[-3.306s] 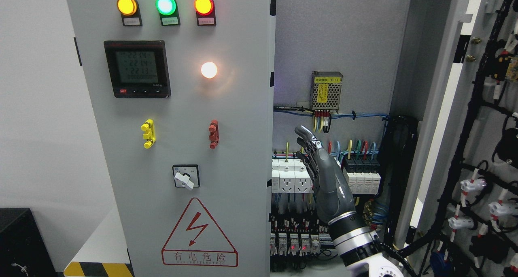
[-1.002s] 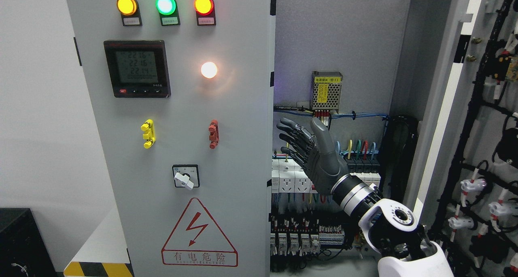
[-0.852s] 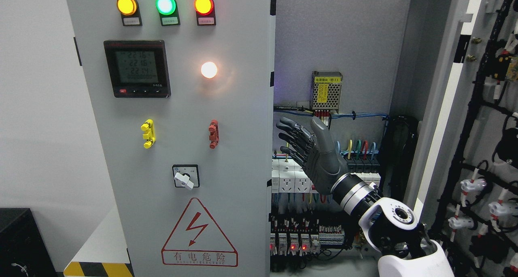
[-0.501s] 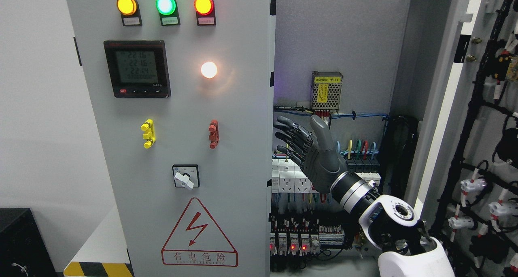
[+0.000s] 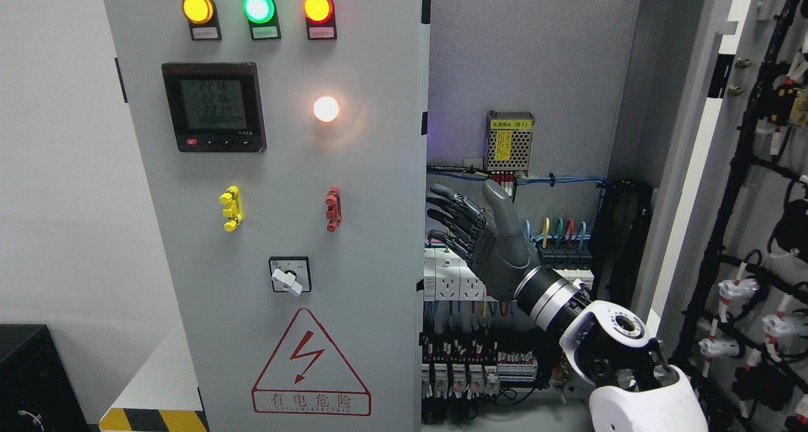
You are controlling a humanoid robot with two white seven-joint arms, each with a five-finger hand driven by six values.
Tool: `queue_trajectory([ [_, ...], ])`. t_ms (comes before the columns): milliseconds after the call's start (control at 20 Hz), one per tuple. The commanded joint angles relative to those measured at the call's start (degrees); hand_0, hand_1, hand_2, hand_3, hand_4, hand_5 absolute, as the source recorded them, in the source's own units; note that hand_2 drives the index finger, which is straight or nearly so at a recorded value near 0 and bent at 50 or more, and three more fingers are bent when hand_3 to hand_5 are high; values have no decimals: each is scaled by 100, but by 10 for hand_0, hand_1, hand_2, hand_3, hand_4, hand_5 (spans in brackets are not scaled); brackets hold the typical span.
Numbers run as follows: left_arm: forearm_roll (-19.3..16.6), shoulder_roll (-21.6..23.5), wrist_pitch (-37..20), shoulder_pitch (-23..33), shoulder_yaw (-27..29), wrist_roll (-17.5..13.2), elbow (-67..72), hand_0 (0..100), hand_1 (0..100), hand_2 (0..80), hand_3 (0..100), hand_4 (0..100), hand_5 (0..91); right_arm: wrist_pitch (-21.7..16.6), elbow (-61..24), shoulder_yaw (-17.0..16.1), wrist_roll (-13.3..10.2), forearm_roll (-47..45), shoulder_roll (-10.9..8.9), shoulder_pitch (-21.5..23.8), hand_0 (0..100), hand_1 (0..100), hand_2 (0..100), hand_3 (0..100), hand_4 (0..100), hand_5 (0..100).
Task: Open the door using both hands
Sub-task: 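Hook the right hand fingers behind the indicator-light door's edge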
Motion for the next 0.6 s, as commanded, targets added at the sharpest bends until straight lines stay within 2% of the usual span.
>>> queue_trajectory([
  [0, 0, 0, -30, 167, 0, -3, 0, 0, 0, 0, 0, 0, 0, -6, 111, -3, 329, -2, -16, -18, 0, 0, 0, 0, 0, 0],
  [250, 0, 0, -21, 167, 0, 6, 0, 0, 0, 0, 0, 0, 0, 2, 102, -3, 619, -10, -16, -36, 0, 0, 0, 0, 0, 0],
  [401, 0, 0, -30, 167, 0, -3, 0, 0, 0, 0, 0, 0, 0, 3, 120, -21, 1155, 16, -16, -115, 0, 0, 0, 0, 0, 0],
  [551, 0, 0, -30, 167, 0, -3, 0, 0, 0, 0, 0, 0, 0, 3, 155, -29, 1209, 7, -16, -159, 0, 0, 0, 0, 0, 0],
])
